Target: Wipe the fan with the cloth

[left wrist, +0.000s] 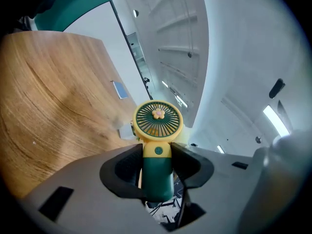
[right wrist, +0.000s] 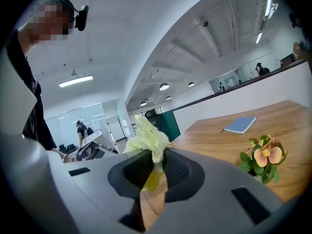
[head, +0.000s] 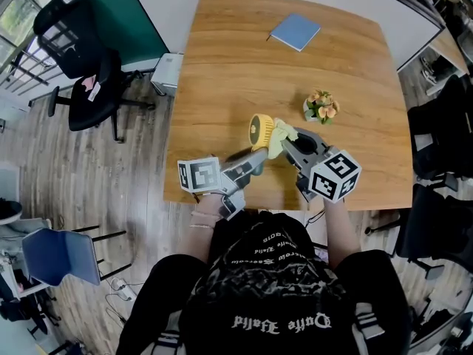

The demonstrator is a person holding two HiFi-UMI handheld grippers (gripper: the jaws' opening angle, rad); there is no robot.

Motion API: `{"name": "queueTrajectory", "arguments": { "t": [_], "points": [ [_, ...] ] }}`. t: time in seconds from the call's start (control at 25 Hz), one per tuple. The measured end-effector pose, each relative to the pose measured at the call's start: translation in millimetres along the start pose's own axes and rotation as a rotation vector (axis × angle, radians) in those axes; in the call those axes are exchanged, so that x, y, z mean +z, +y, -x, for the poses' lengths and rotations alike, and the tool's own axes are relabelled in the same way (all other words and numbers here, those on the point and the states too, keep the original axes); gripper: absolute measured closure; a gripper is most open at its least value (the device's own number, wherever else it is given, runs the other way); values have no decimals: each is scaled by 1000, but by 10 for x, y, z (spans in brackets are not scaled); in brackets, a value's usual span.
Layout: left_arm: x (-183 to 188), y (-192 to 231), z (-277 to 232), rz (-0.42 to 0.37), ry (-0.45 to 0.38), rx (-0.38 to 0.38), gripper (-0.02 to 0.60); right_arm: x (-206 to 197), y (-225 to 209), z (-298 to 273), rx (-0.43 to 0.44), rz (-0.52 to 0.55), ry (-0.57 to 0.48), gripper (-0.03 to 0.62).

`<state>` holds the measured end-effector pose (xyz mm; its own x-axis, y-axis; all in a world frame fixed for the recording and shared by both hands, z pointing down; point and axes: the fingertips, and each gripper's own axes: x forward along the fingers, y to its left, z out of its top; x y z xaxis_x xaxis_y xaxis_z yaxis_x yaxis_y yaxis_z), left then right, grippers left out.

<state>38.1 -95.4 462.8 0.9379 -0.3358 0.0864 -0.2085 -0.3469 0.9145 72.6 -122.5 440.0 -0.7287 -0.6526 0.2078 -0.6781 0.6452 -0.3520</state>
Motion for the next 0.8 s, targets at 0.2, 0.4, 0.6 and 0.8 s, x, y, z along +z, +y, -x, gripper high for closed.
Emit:
{"name": "queueTrajectory", "arguments": {
  "t": [0.2, 0.4, 0.6, 0.8],
  "points": [
    [-20, -84, 3, -14, 56, -32, 383, 138, -42, 51, -12, 33, -33, 533],
    [-246, -111, -20, -166, 191, -30, 383, 353, -145, 109, 15, -27, -97, 533],
    [-501, -334, -79, -313, 324, -86, 383, 417, -179, 118, 83, -104, -119, 533],
    [-298, -493, 7, -246, 210, -174, 383, 392, -244, 227, 145, -251, -179, 533]
  ]
}}
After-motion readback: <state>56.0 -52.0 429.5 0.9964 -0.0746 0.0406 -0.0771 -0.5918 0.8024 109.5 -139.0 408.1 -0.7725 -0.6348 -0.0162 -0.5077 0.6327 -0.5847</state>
